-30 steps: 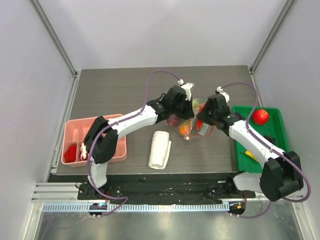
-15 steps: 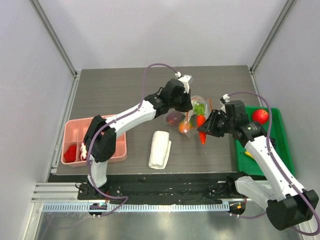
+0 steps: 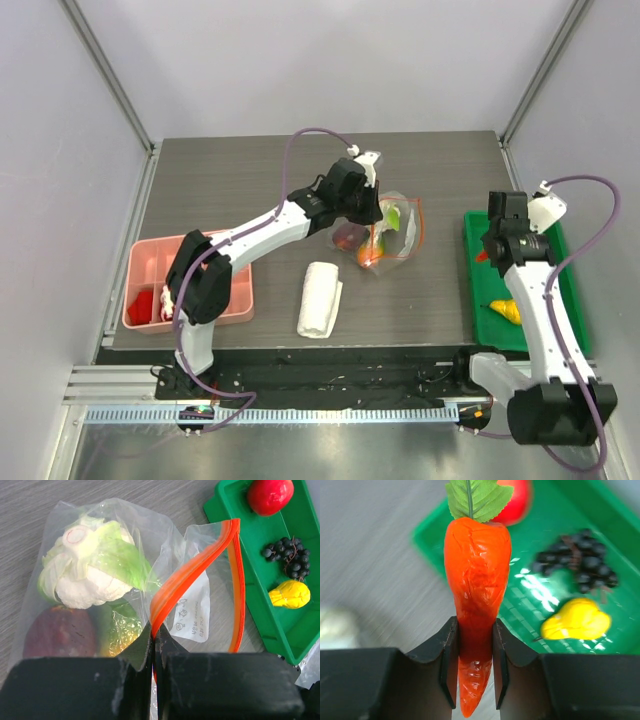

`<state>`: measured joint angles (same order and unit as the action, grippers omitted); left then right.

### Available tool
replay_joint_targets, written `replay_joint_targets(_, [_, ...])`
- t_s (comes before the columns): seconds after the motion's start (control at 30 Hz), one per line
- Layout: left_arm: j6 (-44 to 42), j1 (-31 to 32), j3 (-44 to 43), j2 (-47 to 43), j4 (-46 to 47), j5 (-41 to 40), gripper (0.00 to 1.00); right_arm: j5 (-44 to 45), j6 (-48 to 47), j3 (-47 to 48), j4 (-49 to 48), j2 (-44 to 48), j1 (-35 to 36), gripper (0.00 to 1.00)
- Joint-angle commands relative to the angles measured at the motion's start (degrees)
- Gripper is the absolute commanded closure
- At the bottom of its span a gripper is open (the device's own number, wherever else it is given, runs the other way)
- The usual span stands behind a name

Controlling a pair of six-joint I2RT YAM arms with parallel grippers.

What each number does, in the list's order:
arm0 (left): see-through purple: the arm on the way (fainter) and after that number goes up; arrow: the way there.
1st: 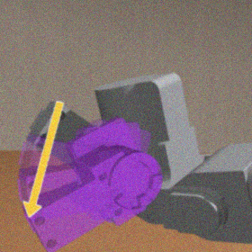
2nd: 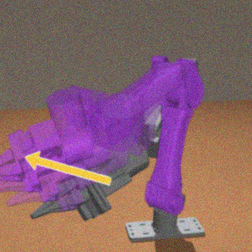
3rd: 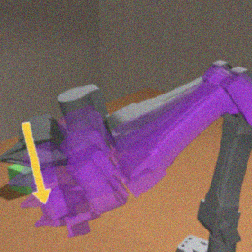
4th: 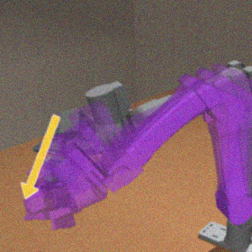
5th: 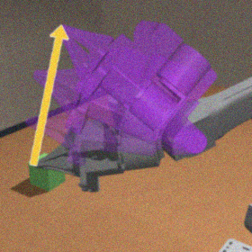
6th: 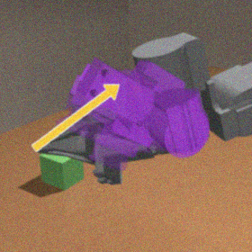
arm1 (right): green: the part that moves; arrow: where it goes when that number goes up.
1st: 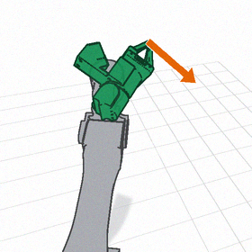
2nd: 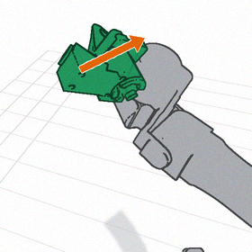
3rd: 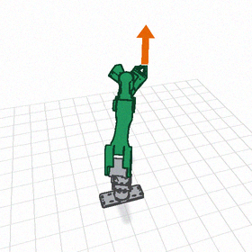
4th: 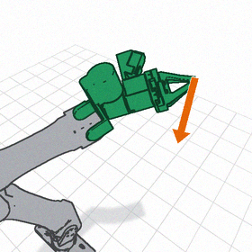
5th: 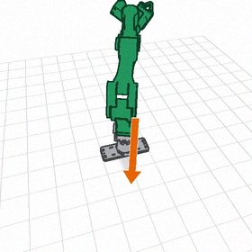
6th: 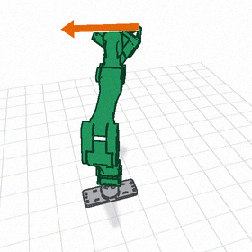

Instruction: Open the zip-top bag and remove the fake food

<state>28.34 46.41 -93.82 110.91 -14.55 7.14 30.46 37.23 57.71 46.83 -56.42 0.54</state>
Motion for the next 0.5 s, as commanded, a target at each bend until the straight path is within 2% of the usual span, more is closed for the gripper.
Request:
replay_joint_targets(0.0, [0.1, -0.2, 0.8, -4.3, 1.9, 1.1, 1.0, 5.9, 3.7, -5.4, -7.7, -6.2, -7.8, 0.88])
replay_joint_targets(0.07, [0.1, -0.1, 1.3, -5.1, 2.3, 1.7, 1.0, 1.6, 4.9, -9.2, -12.4, -7.5, -11.4, 0.87])
replay_joint_targets(0.13, [0.2, 0.0, 1.5, -5.4, 2.7, 2.4, 1.0, 1.7, 5.8, -12.4, -15.5, -9.4, -14.9, 0.86])
replay_joint_targets(0.23, [0.5, -0.1, 1.4, -5.6, 2.9, 3.4, 1.0, -0.7, 6.7, -13.2, -18.4, -13.8, -19.2, 0.83])
replay_joint_targets(0.3, [0.5, -0.1, 1.1, -5.5, 3.0, 3.7, 1.0, -4.7, 5.5, -12.0, -18.6, -15.8, -19.7, 0.71])
replay_joint_targets(0.33, [0.6, 0.0, 1.1, -5.5, 3.0, 3.8, 1.0, -6.0, 4.4, -11.7, -18.9, -16.4, -19.6, 0.54])
replay_joint_targets(0.43, [0.7, -0.1, 1.1, -5.5, 3.3, 4.1, 1.0, -7.5, 2.8, -12.2, -19.3, -15.5, -18.6, 0.19])
replay_joint_targets(0.47, [0.7, -0.1, 1.1, -5.5, 3.3, 4.2, 1.0, -7.3, 2.3, -12.2, -19.1, -13.6, -17.9, 0.15])
